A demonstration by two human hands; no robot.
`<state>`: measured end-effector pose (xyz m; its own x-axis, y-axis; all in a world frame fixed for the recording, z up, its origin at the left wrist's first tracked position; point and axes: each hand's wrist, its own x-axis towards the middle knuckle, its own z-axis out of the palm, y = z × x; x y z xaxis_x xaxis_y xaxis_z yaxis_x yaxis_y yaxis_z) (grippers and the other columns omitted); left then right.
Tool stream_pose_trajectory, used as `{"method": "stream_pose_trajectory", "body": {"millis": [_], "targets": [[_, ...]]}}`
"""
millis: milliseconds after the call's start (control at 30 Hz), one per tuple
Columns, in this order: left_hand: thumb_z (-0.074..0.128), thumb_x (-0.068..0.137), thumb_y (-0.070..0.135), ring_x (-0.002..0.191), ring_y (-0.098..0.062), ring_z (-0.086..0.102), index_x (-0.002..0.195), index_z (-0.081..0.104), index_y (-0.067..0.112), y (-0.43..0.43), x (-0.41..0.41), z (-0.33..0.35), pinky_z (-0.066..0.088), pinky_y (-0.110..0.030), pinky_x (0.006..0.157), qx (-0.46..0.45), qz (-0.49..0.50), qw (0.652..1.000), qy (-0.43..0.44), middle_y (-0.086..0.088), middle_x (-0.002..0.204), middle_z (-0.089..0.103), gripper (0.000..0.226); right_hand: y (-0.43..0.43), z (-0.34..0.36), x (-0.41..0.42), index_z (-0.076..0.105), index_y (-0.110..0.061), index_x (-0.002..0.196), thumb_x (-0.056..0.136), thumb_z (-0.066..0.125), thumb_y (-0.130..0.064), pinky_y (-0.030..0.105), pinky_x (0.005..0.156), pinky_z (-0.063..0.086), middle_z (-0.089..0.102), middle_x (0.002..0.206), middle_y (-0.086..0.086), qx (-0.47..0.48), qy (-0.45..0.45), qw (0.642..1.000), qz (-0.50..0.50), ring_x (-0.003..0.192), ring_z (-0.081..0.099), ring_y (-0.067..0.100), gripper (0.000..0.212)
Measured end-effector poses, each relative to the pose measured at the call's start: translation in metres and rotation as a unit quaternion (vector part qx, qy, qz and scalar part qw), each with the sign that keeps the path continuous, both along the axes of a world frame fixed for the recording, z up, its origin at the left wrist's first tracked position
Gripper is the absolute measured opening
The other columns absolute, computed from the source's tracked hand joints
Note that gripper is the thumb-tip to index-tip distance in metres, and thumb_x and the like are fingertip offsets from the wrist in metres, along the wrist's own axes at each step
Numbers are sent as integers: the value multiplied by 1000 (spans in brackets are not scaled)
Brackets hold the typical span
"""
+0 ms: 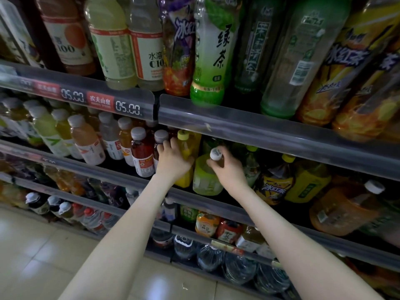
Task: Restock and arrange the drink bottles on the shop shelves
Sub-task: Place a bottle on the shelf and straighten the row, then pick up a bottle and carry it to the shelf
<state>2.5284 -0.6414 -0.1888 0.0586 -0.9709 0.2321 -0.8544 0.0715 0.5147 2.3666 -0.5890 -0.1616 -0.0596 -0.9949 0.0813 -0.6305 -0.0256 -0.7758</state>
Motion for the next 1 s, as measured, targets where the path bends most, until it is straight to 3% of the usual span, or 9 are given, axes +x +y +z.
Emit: {"method": "stream_pose_trajectory", "body": {"millis": [167, 233, 333, 400, 467, 567, 767, 867, 1000], "targets": [[67, 84, 39, 115, -44, 38, 124, 41, -7, 11, -2, 4, 27, -47, 96, -25, 27, 999, 0, -28, 123, 44, 66, -19, 3, 9, 43, -19, 135, 95, 56, -33, 25, 69, 39, 60, 120, 5, 27, -9, 999, -40, 102, 59, 23, 44], [68, 85, 33, 116, -46, 39, 131, 38, -9, 20, -9, 2, 29, -48, 98, -31, 43, 998, 23, -31, 129, 40, 69, -8, 4, 9, 47, -19, 127, 94, 58, -31, 25, 69, 40, 60, 112, 3, 15, -21, 999, -32, 101, 60, 22, 37], [58, 84, 17, 109, -48, 44, 131, 39, -11, 39, -20, -9, 36, -52, 96, -119, 30, 992, 37, -33, 126, 43, 58, 23, -2, 4, 44, -22, 107, 92, 57, -34, 32, 63, 48, 60, 90, -2, -59, 92, 994, 18, 82, 61, 21, 24], [48, 85, 11, 110, -40, 44, 130, 42, -7, 62, -27, -17, 39, -47, 96, -159, -44, 984, 59, -27, 124, 45, 49, 43, -7, -2, 37, -21, 95, 92, 56, -35, 35, 58, 49, 54, 76, -6, -97, 181, 976, 68, 69, 56, 19, 24], [47, 90, 5, 112, -32, 46, 131, 45, -1, 82, -29, -25, 40, -37, 96, -159, -131, 975, 84, -19, 123, 49, 41, 58, -10, -10, 35, -19, 88, 92, 59, -33, 31, 53, 46, 49, 72, -8, -104, 155, 979, 78, 63, 54, 16, 28], [45, 96, 4, 108, -24, 52, 129, 49, 5, 93, -27, -27, 38, -22, 90, -130, -178, 968, 116, -10, 119, 53, 33, 69, -7, -29, 40, -14, 87, 89, 65, -28, 21, 50, 42, 55, 72, -3, -124, 41, 991, -6, 59, 55, 10, 28], [48, 98, 13, 106, -27, 57, 128, 54, 7, 79, -57, -15, 39, -21, 82, -81, -204, 973, 77, -11, 119, 56, 31, 87, 29, -68, 45, -17, 84, 88, 64, -31, 27, 50, 39, 53, 66, -9, -188, 11, 976, -110, 58, 53, 8, 24], [49, 96, 12, 121, -32, 49, 140, 42, 7, 65, -91, -7, 40, -31, 95, -45, -210, 974, 68, -17, 133, 49, 44, 103, 33, -95, 45, -21, 82, 88, 64, -32, 24, 52, 36, 54, 66, -9, -174, 16, 977, -120, 58, 52, 6, 24], [55, 93, 16, 141, -31, 22, 150, 19, 11, 36, -140, 5, 23, -41, 115, 13, -191, 980, 49, -14, 154, 25, 68, 125, 25, -119, 44, -23, 80, 86, 65, -33, 23, 51, 36, 57, 67, -8, -152, 23, 977, -149, 59, 54, 5, 24]]}}
